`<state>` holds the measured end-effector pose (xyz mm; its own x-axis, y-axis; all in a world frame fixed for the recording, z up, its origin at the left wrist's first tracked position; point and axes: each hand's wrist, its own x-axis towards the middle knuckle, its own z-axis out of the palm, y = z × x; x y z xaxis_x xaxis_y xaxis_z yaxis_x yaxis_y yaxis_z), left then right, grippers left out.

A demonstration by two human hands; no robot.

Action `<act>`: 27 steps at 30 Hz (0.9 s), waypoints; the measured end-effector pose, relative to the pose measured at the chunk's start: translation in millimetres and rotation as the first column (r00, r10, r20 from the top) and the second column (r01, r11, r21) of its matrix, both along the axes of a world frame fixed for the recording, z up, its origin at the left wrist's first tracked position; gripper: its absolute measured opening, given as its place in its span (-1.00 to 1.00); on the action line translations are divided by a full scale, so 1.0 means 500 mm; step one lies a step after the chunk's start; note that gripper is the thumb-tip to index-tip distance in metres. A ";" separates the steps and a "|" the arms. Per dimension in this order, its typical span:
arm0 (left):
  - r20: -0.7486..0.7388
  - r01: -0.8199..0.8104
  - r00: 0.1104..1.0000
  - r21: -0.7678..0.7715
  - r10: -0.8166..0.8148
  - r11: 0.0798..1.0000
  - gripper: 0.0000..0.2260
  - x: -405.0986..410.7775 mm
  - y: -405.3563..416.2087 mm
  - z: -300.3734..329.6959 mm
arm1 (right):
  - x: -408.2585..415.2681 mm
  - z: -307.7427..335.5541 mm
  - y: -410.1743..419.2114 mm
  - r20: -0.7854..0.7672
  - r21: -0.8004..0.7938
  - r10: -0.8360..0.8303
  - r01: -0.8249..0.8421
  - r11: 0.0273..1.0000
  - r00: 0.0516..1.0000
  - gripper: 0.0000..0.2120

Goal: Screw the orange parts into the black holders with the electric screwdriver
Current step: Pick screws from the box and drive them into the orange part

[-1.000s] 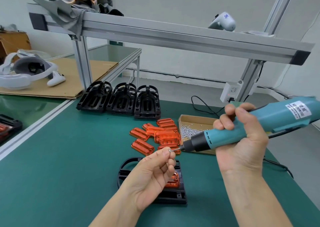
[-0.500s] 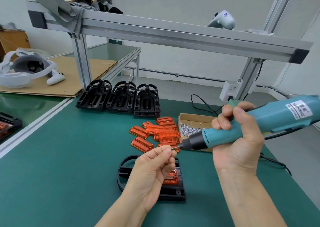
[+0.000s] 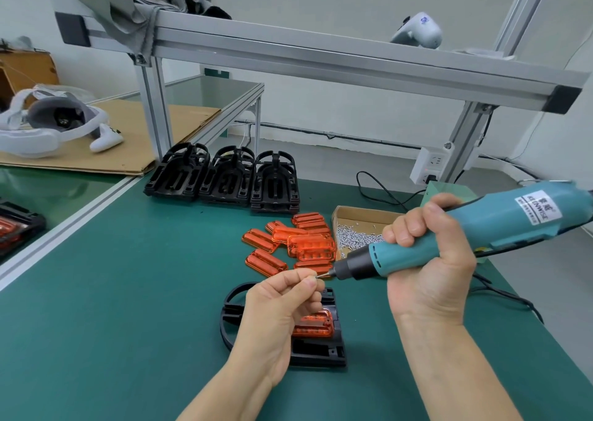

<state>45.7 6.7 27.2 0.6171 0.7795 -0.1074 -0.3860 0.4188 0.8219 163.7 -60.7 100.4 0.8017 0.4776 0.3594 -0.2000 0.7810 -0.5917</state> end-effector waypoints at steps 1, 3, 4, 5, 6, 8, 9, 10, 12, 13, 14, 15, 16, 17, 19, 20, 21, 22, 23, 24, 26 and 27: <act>0.004 0.000 1.000 -0.004 0.001 1.000 -0.91 0.000 0.000 0.000 | 0.000 0.000 0.001 -0.002 0.002 -0.004 0.004 1.000 1.000 -0.82; 0.009 -0.004 1.000 -0.008 0.004 1.000 -0.91 0.000 0.002 -0.001 | -0.001 -0.002 0.002 -0.009 0.007 -0.008 0.008 1.000 1.000 -0.82; 0.010 -0.006 1.000 -0.008 0.006 1.000 -0.90 -0.001 0.002 -0.002 | -0.001 -0.003 0.002 -0.011 0.007 -0.008 0.008 1.000 1.000 -0.82; 0.013 -0.004 1.000 -0.007 0.004 1.000 -0.90 -0.001 0.003 -0.002 | 0.000 -0.004 0.003 -0.015 0.008 -0.006 0.006 1.000 1.000 -0.82; 0.016 -0.001 1.000 -0.003 0.001 1.000 -0.90 -0.001 0.004 -0.002 | 0.001 -0.004 0.003 -0.020 0.009 -0.005 0.005 1.000 1.000 -0.81; 0.015 0.005 1.000 0.017 -0.005 1.000 -0.89 -0.002 0.006 -0.002 | 0.004 -0.003 0.003 -0.035 0.011 0.000 0.001 1.000 0.999 -0.80; 0.012 0.007 1.000 0.028 -0.008 1.000 -0.88 -0.002 0.007 -0.002 | 0.006 -0.003 0.003 -0.040 0.012 0.002 -0.002 1.000 0.999 -0.80; 0.010 0.008 1.000 0.036 -0.008 0.999 -0.86 -0.003 0.008 -0.002 | 0.007 -0.002 0.003 -0.043 0.013 0.005 -0.004 1.000 0.999 -0.80; 0.002 0.000 1.000 0.049 0.000 0.999 -0.83 -0.004 0.010 -0.002 | 0.007 -0.001 0.003 -0.041 0.010 0.009 -0.009 1.000 0.999 -0.81; -0.002 -0.006 1.000 0.053 0.006 0.999 -0.82 -0.004 0.011 -0.003 | 0.007 -0.001 0.003 -0.039 0.006 0.012 -0.012 1.000 0.999 -0.82; -0.005 -0.010 1.000 0.054 0.010 0.998 -0.81 -0.005 0.011 -0.004 | 0.007 -0.001 0.003 -0.036 0.003 0.016 -0.016 1.000 0.999 -0.83; -0.008 -0.011 1.000 0.056 0.011 0.998 -0.80 -0.006 0.011 -0.004 | 0.007 -0.001 0.003 -0.034 0.000 0.020 -0.020 1.000 0.999 -0.83; -0.016 -0.009 1.000 0.063 0.010 0.998 -0.79 -0.008 0.012 -0.005 | 0.008 -0.001 0.003 -0.030 -0.003 0.024 -0.024 1.000 0.999 -0.84; -0.033 -0.007 0.999 0.079 0.009 0.997 -0.78 -0.011 0.013 -0.005 | 0.009 -0.002 0.003 -0.026 -0.007 0.027 -0.027 1.000 0.999 -0.84; -0.101 -0.015 0.994 0.156 0.031 0.988 -0.75 -0.020 0.017 -0.008 | 0.012 -0.002 0.002 -0.011 -0.020 0.032 -0.032 0.999 0.999 -0.85; -0.161 -0.029 0.985 0.239 0.069 0.970 -0.73 -0.026 0.021 -0.012 | 0.015 -0.003 0.001 -0.001 -0.032 0.034 -0.034 0.999 0.999 -0.85; -0.241 -0.040 0.961 0.356 0.134 0.934 -0.72 -0.032 0.026 -0.017 | 0.018 -0.004 0.001 0.010 -0.050 0.037 -0.037 0.998 0.999 -0.85; -0.328 -0.028 0.920 0.490 0.214 0.871 -0.71 -0.040 0.032 -0.022 | 0.021 -0.005 0.000 0.020 -0.075 0.043 -0.041 0.996 0.999 -0.86; -0.400 0.020 0.869 0.616 0.291 0.787 -0.70 -0.047 0.036 -0.025 | 0.024 -0.007 0.000 0.029 -0.105 0.052 -0.049 0.993 0.998 -0.86; -0.444 0.095 0.824 0.722 0.352 0.686 -0.70 -0.054 0.038 -0.027 | 0.028 -0.010 0.000 0.038 -0.139 0.062 -0.056 0.989 0.997 -0.86; -0.471 0.279 0.788 0.848 0.396 0.451 -0.74 -0.059 0.039 -0.033 | 0.033 -0.017 0.000 0.065 -0.206 0.081 -0.066 0.976 0.995 -0.85; -0.502 0.381 0.771 0.857 0.392 0.348 -0.77 -0.058 0.037 -0.037 | 0.034 -0.020 0.001 0.079 -0.236 0.089 -0.068 0.969 0.993 -0.84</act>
<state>16.9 25.2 8.8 0.7179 0.6046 0.3452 0.2813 -0.7055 0.6505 180.9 -60.5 90.3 0.7287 0.6163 0.2986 -0.1939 0.6039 -0.7731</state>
